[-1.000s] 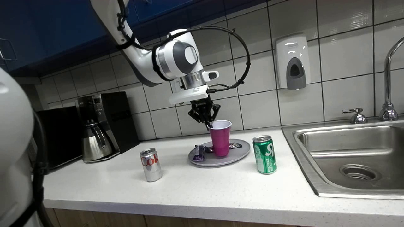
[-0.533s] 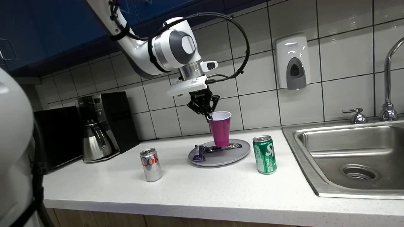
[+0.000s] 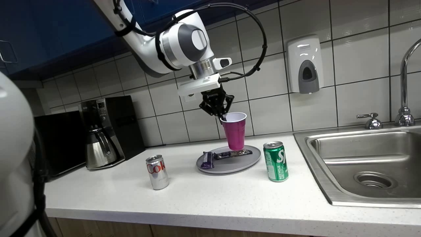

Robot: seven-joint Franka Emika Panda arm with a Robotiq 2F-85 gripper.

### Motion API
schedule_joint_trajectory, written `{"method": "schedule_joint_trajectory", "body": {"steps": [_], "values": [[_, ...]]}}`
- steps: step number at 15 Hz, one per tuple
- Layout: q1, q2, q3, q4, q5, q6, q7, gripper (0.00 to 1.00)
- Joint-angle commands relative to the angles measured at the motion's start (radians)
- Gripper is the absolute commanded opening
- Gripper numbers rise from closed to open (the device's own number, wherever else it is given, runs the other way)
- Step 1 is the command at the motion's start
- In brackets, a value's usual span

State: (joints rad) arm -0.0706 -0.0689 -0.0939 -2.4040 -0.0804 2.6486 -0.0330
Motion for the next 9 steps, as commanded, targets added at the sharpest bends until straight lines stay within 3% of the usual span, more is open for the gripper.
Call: {"method": "schedule_joint_trajectory", "body": {"steps": [1,9], "values": [[-0.026,-0.025,-0.022,-0.011,-0.006,-0.006,-0.059,0.01],[-0.066,0.024,-0.090,0.046,0.017,-0.014,-0.177,0.01]]}}
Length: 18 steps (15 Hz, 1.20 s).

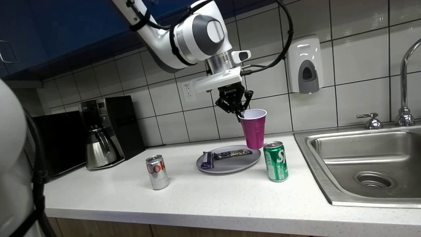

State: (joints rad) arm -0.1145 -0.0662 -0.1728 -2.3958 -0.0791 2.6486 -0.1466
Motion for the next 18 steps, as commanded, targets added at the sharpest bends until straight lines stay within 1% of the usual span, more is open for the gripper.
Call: {"method": "schedule_joint_trajectory", "body": {"steps": [1,7,18], "values": [[-0.026,0.027,-0.016,0.045,0.019,-0.016,-0.073,0.01],[-0.047,0.097,-0.036,0.113,0.052,-0.023,-0.136,0.01],[-0.085,0.255,-0.017,0.258,0.094,-0.044,-0.188,0.01]]}}
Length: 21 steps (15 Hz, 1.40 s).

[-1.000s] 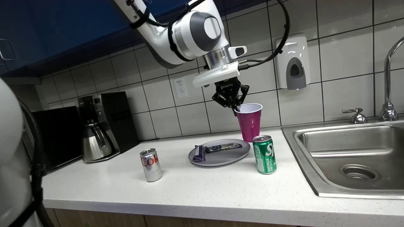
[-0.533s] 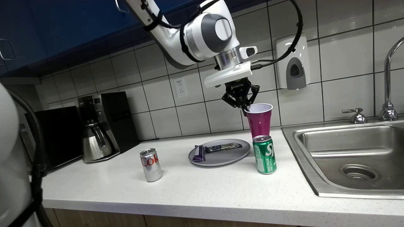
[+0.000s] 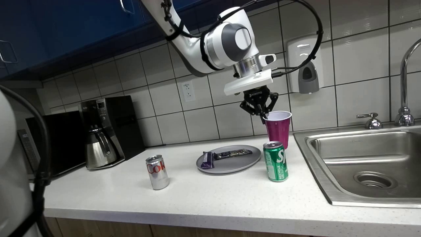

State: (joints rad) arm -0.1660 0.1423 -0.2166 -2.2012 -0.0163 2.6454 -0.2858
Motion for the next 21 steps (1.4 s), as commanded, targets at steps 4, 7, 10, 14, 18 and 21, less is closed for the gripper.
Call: {"method": "schedule_joint_trajectory", "body": {"steps": [4,7,10,14,18,21], "values": [[-0.044,0.085,0.035,0.092,0.028,-0.049,-0.047,0.01],[-0.050,0.105,0.043,0.106,0.024,-0.057,-0.042,0.01],[-0.052,0.114,0.048,0.114,0.018,-0.066,-0.034,0.01],[-0.050,0.120,0.052,0.117,0.013,-0.073,-0.029,0.01],[-0.048,0.116,0.051,0.113,0.009,-0.076,-0.021,0.38],[-0.048,0.106,0.051,0.107,0.010,-0.072,-0.019,0.61]]}}
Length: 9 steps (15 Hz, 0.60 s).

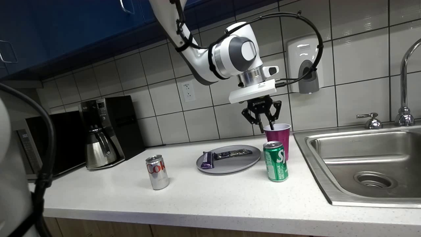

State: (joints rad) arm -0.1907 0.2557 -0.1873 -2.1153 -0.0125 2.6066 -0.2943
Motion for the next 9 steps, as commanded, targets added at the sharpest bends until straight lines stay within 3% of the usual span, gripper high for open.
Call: {"method": "schedule_joint_trajectory", "body": {"steps": [1,5,9], "values": [[-0.023,-0.010,0.021,0.019,0.005,-0.032,-0.010,0.67],[-0.018,-0.028,0.022,0.011,0.000,-0.026,-0.006,0.98],[-0.004,-0.056,0.029,-0.002,-0.011,-0.020,0.004,1.00]]}}
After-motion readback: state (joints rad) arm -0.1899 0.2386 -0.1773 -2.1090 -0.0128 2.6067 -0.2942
